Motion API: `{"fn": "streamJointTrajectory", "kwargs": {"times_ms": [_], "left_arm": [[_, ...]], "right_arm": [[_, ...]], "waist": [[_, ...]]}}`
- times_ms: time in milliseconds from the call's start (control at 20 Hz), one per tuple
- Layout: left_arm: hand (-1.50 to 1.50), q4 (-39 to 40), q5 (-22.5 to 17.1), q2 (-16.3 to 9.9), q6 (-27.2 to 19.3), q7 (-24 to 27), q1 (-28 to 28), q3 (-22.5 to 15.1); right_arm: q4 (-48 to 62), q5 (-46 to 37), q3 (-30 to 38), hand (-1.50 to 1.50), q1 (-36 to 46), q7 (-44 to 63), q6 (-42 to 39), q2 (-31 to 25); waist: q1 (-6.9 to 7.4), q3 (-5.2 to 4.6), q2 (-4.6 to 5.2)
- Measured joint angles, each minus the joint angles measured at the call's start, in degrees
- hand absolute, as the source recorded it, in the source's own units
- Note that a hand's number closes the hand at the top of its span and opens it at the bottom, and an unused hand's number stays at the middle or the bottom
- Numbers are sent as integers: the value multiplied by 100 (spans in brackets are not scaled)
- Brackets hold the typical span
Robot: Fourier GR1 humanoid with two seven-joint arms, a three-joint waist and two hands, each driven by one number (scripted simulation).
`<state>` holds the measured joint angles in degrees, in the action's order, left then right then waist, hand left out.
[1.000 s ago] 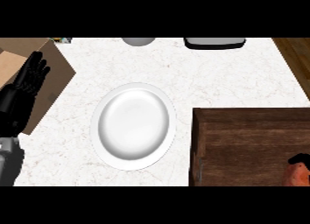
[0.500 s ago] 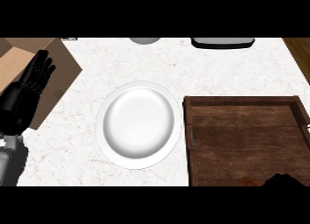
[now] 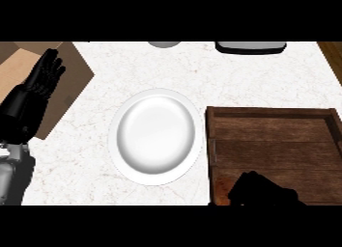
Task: Pick the sweet potato from the tray and place it in the plate
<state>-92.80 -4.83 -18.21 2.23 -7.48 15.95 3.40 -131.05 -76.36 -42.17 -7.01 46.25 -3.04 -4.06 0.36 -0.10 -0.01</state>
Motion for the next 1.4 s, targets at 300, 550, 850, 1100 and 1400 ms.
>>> {"fn": "streamJointTrajectory", "kwargs": {"times_ms": [300, 550, 850, 1100, 1400], "left_arm": [[0, 45, 54, 104, 27, 72, -8, -29], [0, 104, 72, 130, 86, 94, 25, -24], [0, 150, 76, 118, 127, -2, 154, 40], [0, 158, 142, 174, 139, 23, 174, 3], [0, 168, 210, 278, 162, 116, 159, -99]], "right_arm": [[1371, 706, 10, 150, 1802, 917, 350, 306], [2808, 1508, 235, 150, 3055, 1189, 1002, 369], [4523, 2193, 265, 150, 4267, 1211, 1670, 378], [6017, 2811, 219, 150, 5019, 1043, 2259, 389], [7151, 3757, 49, -150, 5486, 959, 3201, 390]], "waist": [[58, 3, 21], [95, 6, 27], [108, 7, 26], [153, 8, 38], [274, 9, 67]]}}
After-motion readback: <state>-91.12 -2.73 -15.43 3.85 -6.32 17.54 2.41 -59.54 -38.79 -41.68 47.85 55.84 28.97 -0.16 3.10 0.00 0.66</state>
